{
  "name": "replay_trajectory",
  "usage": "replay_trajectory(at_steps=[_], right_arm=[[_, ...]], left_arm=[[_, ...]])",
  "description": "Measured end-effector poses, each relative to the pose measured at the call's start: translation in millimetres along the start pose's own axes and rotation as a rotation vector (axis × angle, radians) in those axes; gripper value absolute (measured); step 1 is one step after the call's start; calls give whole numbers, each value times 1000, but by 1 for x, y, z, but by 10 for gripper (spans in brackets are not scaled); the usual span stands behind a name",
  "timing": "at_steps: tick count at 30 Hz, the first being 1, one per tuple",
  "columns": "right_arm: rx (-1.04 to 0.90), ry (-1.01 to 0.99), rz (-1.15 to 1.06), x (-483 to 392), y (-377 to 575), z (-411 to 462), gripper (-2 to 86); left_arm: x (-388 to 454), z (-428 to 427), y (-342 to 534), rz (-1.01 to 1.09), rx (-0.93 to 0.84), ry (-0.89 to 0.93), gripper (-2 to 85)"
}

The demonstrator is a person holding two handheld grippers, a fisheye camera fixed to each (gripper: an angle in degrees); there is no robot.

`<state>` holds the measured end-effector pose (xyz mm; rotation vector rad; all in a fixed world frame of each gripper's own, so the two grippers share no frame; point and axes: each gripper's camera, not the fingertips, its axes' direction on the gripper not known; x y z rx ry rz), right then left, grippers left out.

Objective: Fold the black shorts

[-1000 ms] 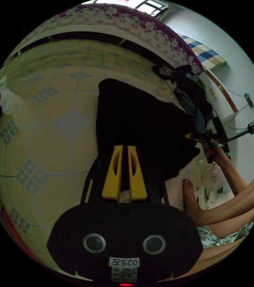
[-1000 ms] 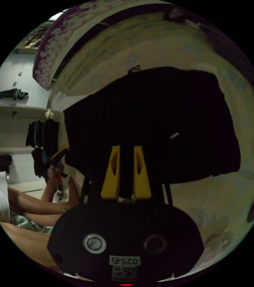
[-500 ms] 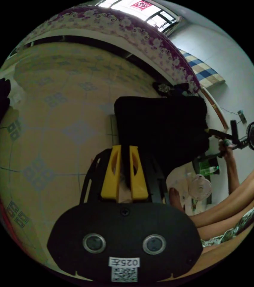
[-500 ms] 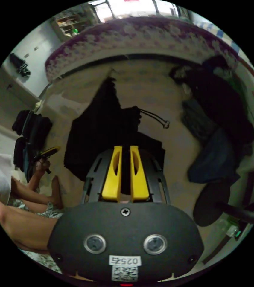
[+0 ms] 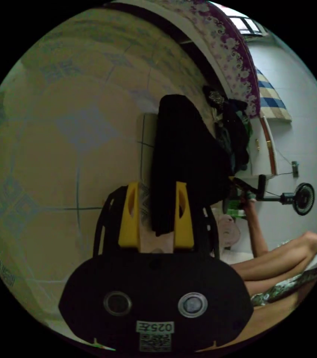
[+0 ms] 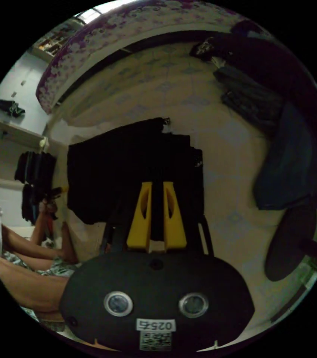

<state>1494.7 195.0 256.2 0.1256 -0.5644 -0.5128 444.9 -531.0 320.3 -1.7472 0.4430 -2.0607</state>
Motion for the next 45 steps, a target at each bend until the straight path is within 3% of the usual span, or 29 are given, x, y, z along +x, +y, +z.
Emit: replay_trajectory(at_steps=[3, 7, 10, 14, 18, 22, 24, 29, 32, 37, 40, 43, 45], right_arm=[[-118, 57, 16, -20, -4, 28, 93], [-21, -50, 90, -69, 1, 11, 211], [55, -133, -63, -148, 0, 10, 249], [-18, -164, -278, -260, -35, 37, 231], [-148, -277, -340, -335, -68, 77, 216], [-177, -330, -337, -390, -85, 97, 185], [-208, -246, -379, -413, -92, 96, 180], [-504, 234, -518, -477, -105, 127, 124], [-679, 391, -612, -506, -101, 158, 108], [-722, 563, -834, -546, -89, 189, 54], [-588, 434, -886, -561, -91, 176, 49], [-462, 47, -840, -564, -101, 143, 49], [-401, -235, -779, -559, -109, 123, 50]], left_arm=[[-17, -1, -10, -11, -25, 96, 110], [-21, -10, -24, 31, -100, 132, 107], [-30, -20, -19, 17, -130, 144, 95], [-48, -28, -15, -21, -81, 214, 50], [-40, -45, -24, 28, -44, 249, 11], [35, -87, -26, 262, 65, 245, -7], [65, -93, -30, 332, 76, 265, -10], [125, -104, -46, 463, 102, 230, -11], [126, -109, -54, 445, 81, 227, -12], [96, -129, -57, 366, 70, 233, -12], [55, -161, -58, 278, 83, 268, -12], [13, -214, -53, 174, 127, 397, -11], [8, -256, -46, 215, 192, 386, -11]])
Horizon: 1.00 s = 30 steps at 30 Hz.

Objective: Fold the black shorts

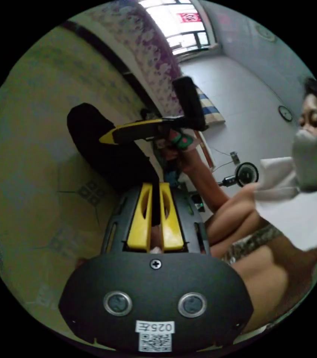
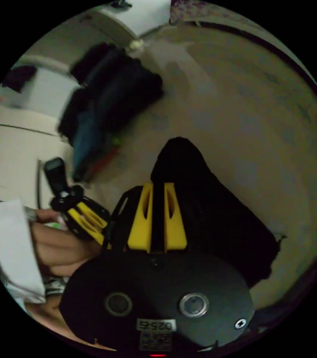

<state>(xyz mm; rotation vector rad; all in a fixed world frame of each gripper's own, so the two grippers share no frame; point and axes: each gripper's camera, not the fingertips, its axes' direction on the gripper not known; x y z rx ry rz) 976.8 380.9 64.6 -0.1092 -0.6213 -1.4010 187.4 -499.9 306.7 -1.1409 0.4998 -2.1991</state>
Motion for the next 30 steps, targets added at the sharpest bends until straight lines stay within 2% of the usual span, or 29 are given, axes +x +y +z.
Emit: replay_trajectory(at_steps=[2, 4, 6, 9, 11, 14, 16, 21, 23, 27, 30], right_arm=[[188, -273, 17, 12, 13, -26, 50], [277, -373, 37, 26, 32, -42, 50], [317, -355, 78, 44, 59, -56, 51], [317, -185, 186, 84, 115, -70, 52], [339, -138, 268, 132, 154, -61, 52], [313, -232, 382, 194, 182, -21, 53], [342, -345, 413, 220, 195, -6, 53], [516, -477, 326, 231, 233, -26, 51], [564, -588, 275, 229, 247, -49, 51], [507, -781, 220, 217, 237, -74, 51], [466, -906, 144, 197, 211, -92, 51]], left_arm=[[28, -39, -7, 63, 67, -49, -10], [46, -43, -19, 99, 81, -75, -9], [58, -24, -34, 148, 29, -119, -8], [56, 41, -59, 169, -82, -133, -8], [30, 106, -72, 108, -129, -124, -8], [-20, 176, -82, -29, -234, -255, -8], [-31, 186, -82, -18, -218, -306, -7], [-15, 148, -89, 53, -124, -293, -8], [1, 124, -93, 74, -89, -228, -10], [37, 59, -102, 164, -10, -146, -11], [39, -26, -103, 100, 152, 35, -12]])
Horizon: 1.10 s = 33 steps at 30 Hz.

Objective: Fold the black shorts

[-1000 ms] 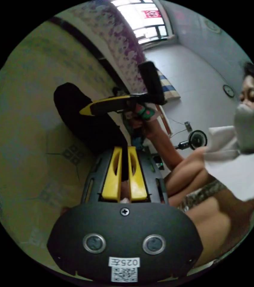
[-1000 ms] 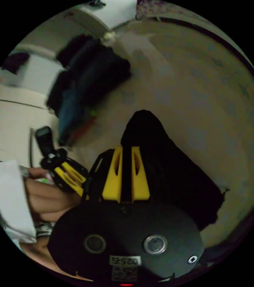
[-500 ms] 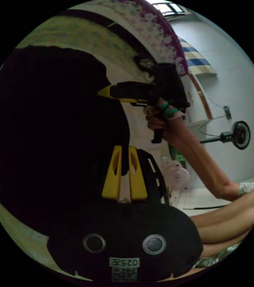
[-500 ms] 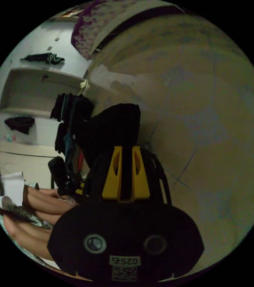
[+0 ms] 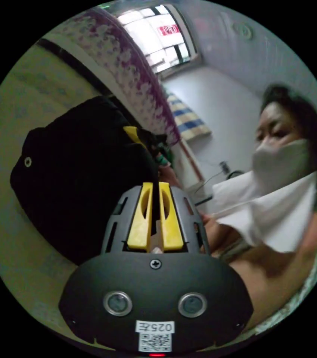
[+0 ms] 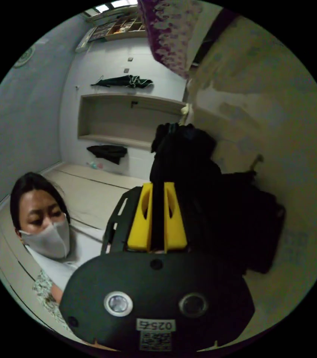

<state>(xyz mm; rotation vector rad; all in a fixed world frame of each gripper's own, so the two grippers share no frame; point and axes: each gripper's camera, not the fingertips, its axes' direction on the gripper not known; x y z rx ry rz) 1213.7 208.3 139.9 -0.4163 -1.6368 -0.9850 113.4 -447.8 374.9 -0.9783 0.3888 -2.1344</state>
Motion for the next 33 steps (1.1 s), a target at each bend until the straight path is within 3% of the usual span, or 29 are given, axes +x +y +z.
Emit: replay_trajectory(at_steps=[2, 6, 12, 15, 17, 21, 27, 33], right_arm=[[-15, -16, -87, -25, -9, 7, 50], [122, -86, -92, -41, 11, -36, 49], [551, -240, -160, -72, 112, -189, 48], [698, -98, -274, -124, 167, -243, 48], [744, 154, -341, -174, 192, -262, 48], [729, 419, -420, -215, 195, -259, 48], [620, 266, -320, -155, 141, -236, 49], [366, 219, -34, -14, 64, -142, 50]], left_arm=[[-4, -46, -8, -29, 110, 127, -12], [15, -36, -35, 91, 75, 145, -12], [58, 112, -84, 177, -173, 454, -12], [108, 174, -93, 300, -280, 571, -12], [145, 203, -95, 404, -337, 595, -12], [160, 210, -94, 489, -304, 597, -12], [67, 184, -89, 316, -186, 547, -12], [-118, 129, -23, -70, -78, 329, -12]])
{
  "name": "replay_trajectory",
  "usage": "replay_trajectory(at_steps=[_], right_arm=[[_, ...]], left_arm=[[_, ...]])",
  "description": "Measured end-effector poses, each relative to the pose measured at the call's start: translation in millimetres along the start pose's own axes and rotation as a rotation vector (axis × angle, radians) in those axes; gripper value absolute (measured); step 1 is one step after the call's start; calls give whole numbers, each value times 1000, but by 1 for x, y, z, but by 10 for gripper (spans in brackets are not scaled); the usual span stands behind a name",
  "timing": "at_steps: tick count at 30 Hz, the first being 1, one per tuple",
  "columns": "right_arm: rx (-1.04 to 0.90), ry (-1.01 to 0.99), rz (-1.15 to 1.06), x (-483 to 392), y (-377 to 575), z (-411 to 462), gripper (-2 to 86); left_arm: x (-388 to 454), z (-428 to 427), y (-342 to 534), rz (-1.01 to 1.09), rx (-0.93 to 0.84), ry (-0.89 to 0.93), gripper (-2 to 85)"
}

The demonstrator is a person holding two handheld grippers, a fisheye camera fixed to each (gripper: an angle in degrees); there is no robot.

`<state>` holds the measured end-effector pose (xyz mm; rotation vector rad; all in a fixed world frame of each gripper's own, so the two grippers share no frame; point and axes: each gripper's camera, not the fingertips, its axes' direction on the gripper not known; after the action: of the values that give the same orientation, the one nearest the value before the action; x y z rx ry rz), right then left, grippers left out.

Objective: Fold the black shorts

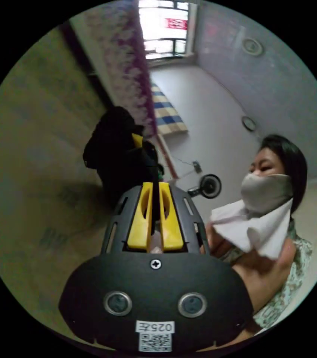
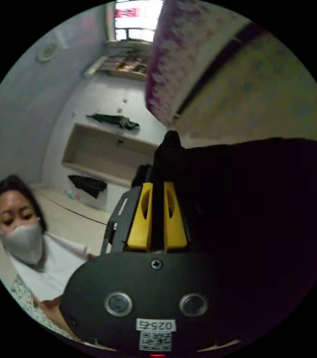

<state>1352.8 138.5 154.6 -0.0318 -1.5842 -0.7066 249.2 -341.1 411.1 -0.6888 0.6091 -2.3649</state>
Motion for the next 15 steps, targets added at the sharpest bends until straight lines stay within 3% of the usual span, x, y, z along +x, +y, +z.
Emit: replay_trajectory(at_steps=[2, 4, 6, 11, 15], right_arm=[[-160, 120, 111, 47, 2, 64, 49], [-281, 94, 121, 68, 7, 107, 49], [-308, 49, 173, 74, 11, 135, 49], [-401, 113, -35, 28, -4, 168, 49], [-364, 46, -69, -2, -15, 136, 49]], left_arm=[[-62, -33, 42, -175, 1, -227, -12], [-91, -48, 72, -244, -3, -357, -12], [-105, -64, 97, -304, 74, -304, -13], [-101, -51, 137, -279, 212, -228, -12], [-74, 15, 126, -123, 109, -167, -9]])
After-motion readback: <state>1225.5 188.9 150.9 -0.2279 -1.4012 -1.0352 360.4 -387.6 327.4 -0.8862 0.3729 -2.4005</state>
